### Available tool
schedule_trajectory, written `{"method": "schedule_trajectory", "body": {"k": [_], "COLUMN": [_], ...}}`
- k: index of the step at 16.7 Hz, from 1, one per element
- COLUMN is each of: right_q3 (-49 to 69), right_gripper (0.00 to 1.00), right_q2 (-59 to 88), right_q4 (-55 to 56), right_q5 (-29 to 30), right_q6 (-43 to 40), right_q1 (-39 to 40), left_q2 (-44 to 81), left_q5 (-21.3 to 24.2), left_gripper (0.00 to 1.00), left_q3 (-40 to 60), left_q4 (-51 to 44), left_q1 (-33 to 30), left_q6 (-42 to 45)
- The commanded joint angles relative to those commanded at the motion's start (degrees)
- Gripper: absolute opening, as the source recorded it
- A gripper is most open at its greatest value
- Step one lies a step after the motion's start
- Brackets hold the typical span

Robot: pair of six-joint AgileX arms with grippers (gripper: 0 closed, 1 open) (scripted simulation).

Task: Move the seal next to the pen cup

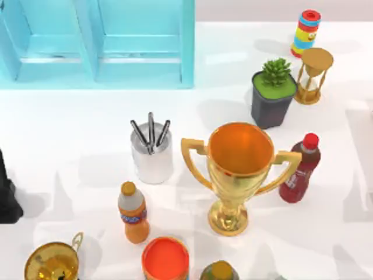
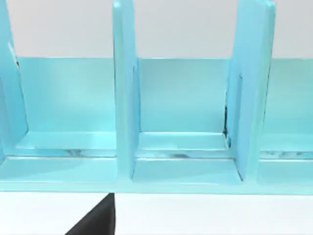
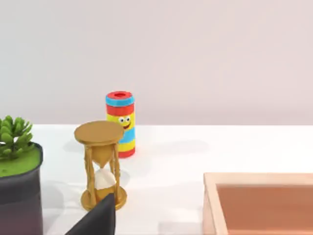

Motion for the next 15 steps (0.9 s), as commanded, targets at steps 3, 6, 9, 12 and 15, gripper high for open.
{"method": "schedule_trajectory", "body": {"k": [3, 6, 9, 12, 15], "right_q3": [0.0, 0.0, 0.0, 0.0, 0.0], "right_gripper": [1.00, 1.00, 1.00, 1.00, 1.00], "right_q2": [0.0, 0.0, 0.0, 0.0, 0.0], "right_q4": [0.0, 0.0, 0.0, 0.0, 0.0], "right_q5": [0.0, 0.0, 0.0, 0.0, 0.0], "right_q6": [0.0, 0.0, 0.0, 0.0, 0.0], "right_q1": [0.0, 0.0, 0.0, 0.0, 0.0], "left_q2": [0.6, 6.2, 17.0, 31.7, 48.1], "left_q5": [0.0, 0.0, 0.0, 0.0, 0.0], "left_gripper": [1.00, 1.00, 1.00, 1.00, 1.00], "left_q3": [0.6, 5.8, 15.3, 27.5, 40.6], "left_q4": [-0.6, -5.7, -14.5, -25.6, -37.8], "left_q1": [0.1, 0.6, 1.4, 2.5, 3.6], "left_q6": [0.1, 0.6, 1.6, 2.9, 4.3]}}
